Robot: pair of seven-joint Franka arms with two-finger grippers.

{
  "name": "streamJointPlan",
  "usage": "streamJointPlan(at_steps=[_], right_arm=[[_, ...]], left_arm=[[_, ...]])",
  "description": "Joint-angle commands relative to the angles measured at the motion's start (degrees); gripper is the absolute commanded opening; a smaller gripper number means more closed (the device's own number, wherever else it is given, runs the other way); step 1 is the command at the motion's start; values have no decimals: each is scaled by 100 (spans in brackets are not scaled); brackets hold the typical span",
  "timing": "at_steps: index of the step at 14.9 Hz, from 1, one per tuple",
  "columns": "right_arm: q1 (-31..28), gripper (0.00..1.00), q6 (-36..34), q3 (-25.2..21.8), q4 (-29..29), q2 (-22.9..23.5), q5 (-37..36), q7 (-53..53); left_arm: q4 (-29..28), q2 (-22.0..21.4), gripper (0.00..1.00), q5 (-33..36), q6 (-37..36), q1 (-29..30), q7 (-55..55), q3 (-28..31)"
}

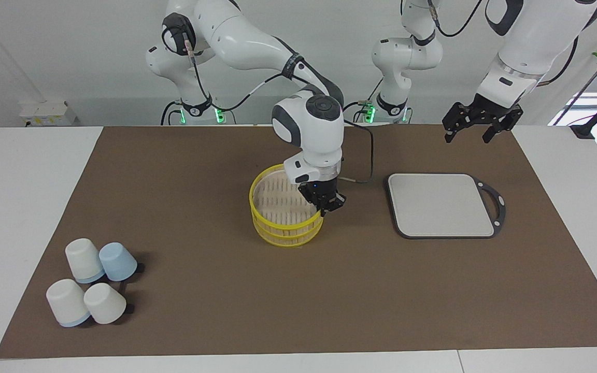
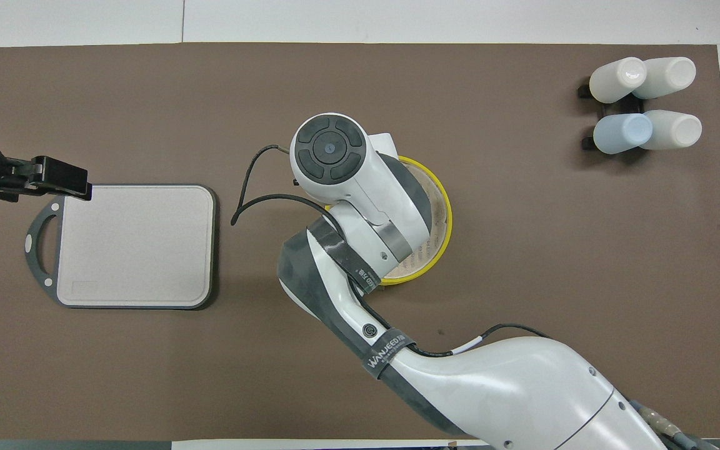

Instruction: Place bun in steamer

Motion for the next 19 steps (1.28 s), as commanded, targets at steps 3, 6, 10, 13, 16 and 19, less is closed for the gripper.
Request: streamJointPlan(at_steps=[3, 6, 10, 13, 16, 19], right_arm=[[-34, 0, 455, 18, -798, -421, 44, -234], [-34, 0, 447, 18, -790, -422, 44, -234], [-43, 100, 430, 18, -729, -413, 36, -454], [-130, 100, -34, 18, -273, -422, 27, -489], [-603, 100, -458, -8, -209, -946, 27, -1705], [-1543, 100, -1159, -8, -324, -1536, 27, -3629]], left_arm=[[-107, -125, 100, 115, -11, 57, 35, -45], [-107, -125, 100, 115, -11, 57, 26, -45], [-107, -134, 100, 115, -11, 57, 35, -45], [-107, -134, 100, 115, -11, 57, 26, -45], [-107, -134, 100, 115, -11, 57, 35, -45], [-107, -125, 100, 115, -11, 57, 35, -45]])
